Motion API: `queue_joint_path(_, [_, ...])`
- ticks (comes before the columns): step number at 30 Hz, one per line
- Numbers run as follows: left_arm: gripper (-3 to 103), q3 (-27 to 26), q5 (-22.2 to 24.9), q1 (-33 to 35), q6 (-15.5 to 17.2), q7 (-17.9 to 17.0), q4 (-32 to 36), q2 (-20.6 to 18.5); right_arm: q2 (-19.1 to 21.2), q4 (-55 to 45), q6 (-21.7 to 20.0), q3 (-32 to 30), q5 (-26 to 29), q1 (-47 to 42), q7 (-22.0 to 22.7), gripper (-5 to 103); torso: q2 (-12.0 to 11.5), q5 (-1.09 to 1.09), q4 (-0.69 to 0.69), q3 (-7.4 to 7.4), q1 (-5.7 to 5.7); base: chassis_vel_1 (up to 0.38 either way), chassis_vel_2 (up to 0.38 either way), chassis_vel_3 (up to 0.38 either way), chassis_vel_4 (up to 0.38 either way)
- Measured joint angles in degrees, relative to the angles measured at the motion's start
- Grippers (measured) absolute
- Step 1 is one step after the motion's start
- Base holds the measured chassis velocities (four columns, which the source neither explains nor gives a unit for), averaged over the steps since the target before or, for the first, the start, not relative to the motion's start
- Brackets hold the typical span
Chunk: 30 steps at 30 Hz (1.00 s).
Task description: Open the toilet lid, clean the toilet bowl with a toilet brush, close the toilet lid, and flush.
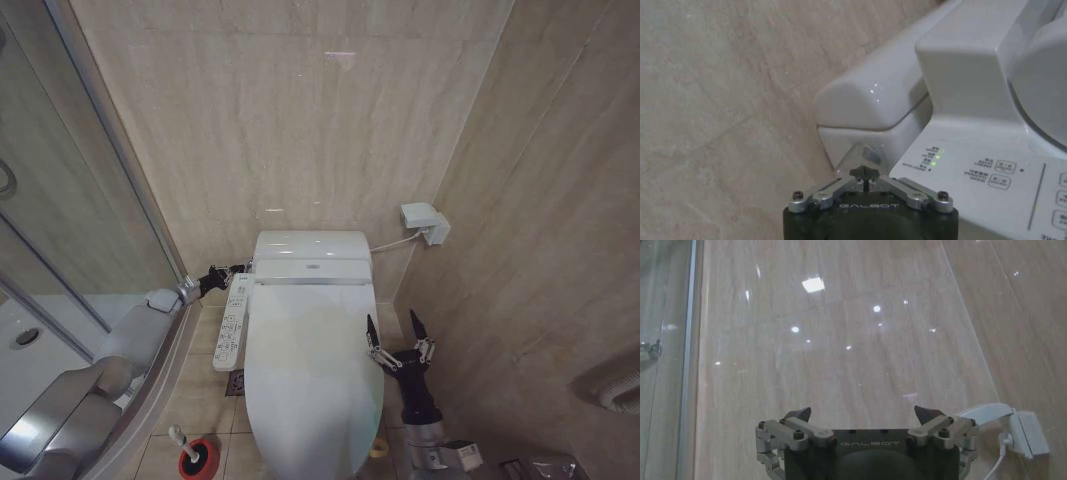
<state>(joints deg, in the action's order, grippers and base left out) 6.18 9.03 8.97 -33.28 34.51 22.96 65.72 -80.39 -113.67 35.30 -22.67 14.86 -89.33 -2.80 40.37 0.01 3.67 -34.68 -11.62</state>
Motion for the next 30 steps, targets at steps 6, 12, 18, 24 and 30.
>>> queue_joint_path(6, [0, -0.05, -0.03, 0.13, 0.32, -0.45, -0.65, 0.60, -0.01, 0.10, 0.00, 0.22, -0.13, 0.02, -0.01, 100, 0.01, 0.02, 0.00, 0.01, 0.00, 0.000, 0.000, 0.000, 0.000])
queue_joint_path(12, [0, -0.06, -0.22, 0.38, 1.16, -2.61, -1.72, 2.13, 0.13, 0.10, 0.21, 0.26, -0.19, -0.33, -0.04, 100, 0.02, 0.04, -0.06, 0.02, 0.02, 0.000, 0.000, 0.000, 0.000])
queue_joint_path(18, [0, -0.05, -0.67, 0.88, 2.11, -4.91, -1.91, 3.10, 0.28, 0.11, 0.54, 0.08, -0.19, -0.65, -0.05, 100, 0.03, 0.05, -0.04, 0.02, 0.02, 0.000, 0.000, 0.000, 0.000])
queue_joint_path(24, [0, -0.02, -1.00, 1.08, 2.50, -5.41, -2.23, 3.67, 0.38, 0.15, 0.67, 0.01, -0.18, -0.76, -0.05, 100, 0.02, 0.02, -0.02, 0.01, 0.02, 0.000, 0.000, 0.000, 0.000])
queue_joint_path(30, [0, 0.13, -0.73, 1.23, 2.60, -5.33, -1.29, 3.29, 0.44, 0.30, 0.70, 0.00, -0.18, -0.75, -0.05, 100, 0.00, -0.02, 0.00, -0.01, 0.00, 0.000, 0.000, 0.000, 0.000])
